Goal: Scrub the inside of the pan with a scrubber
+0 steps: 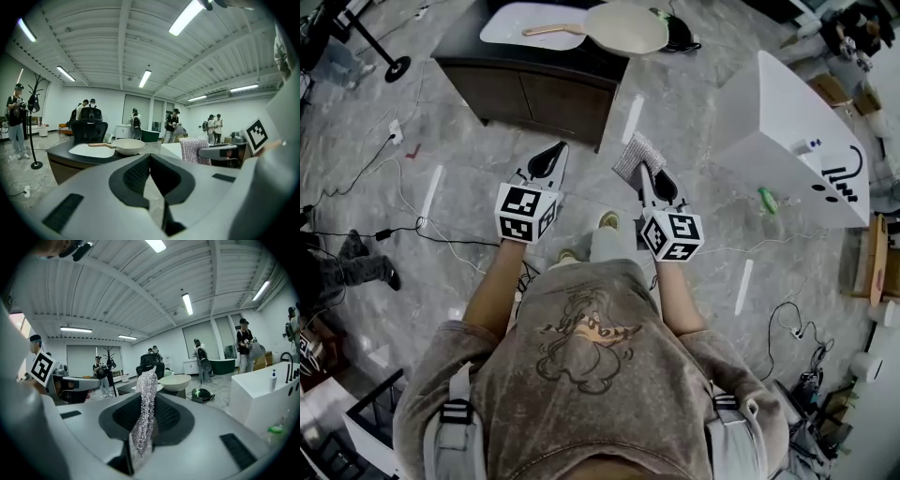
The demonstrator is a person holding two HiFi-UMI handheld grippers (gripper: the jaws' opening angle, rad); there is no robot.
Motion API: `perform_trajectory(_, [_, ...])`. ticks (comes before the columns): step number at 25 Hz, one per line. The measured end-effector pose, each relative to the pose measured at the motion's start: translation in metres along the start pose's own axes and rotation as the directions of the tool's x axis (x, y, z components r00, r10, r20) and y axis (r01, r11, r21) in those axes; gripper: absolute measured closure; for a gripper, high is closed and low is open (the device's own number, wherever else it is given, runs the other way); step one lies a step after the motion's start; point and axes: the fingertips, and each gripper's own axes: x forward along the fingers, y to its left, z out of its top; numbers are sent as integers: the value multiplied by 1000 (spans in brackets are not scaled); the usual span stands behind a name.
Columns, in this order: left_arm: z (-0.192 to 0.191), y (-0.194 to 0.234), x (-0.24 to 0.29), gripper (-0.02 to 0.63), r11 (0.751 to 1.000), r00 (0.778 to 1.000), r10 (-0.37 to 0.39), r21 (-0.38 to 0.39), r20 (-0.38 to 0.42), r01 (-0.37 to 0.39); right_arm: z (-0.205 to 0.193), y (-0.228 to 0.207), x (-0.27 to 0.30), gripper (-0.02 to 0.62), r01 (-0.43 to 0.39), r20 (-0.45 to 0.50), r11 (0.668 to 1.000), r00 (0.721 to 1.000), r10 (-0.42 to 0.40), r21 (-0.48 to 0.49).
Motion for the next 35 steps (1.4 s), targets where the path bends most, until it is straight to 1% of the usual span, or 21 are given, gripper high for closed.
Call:
perform_trajectory(4, [-4,9,1,589,1000,1000,-18,-3,-1,18,-3,4,7,511,10,-12,1000,1000,-10,-1])
perform_trajectory(8, [-7,22,10,589,1000,1000,-16,-16,-3,16,-2,3,21,511,12,-9,1000,1000,-12,0])
perform_trajectory(16, [-4,49,52,589,999,1000,-21,-39,-18,20,-2,-14,68,511,11,-26,1000,1000,-11,16])
perform_trajectory(20, [-2,62,74,589,996,999,-44,-85,-30,42,-2,-26,95,511,8,-43,1000,999,-7,22])
perform_trajectory(23, [6,74,94,589,992,999,-50,-119,-10,48,7,-35,119,511,-1,-36,1000,999,2,20])
perform_trajectory(27, [21,88,123,589,992,999,-37,-117,20,39,22,-52,151,511,-18,-28,1000,999,18,18])
perform_trajectory(30, [32,100,147,589,992,1000,-15,-123,21,18,35,-65,177,511,-34,-33,999,999,34,13])
perform_trajectory(35, [49,124,192,589,994,999,31,-107,11,-29,62,-93,222,511,-57,-20,998,998,58,23])
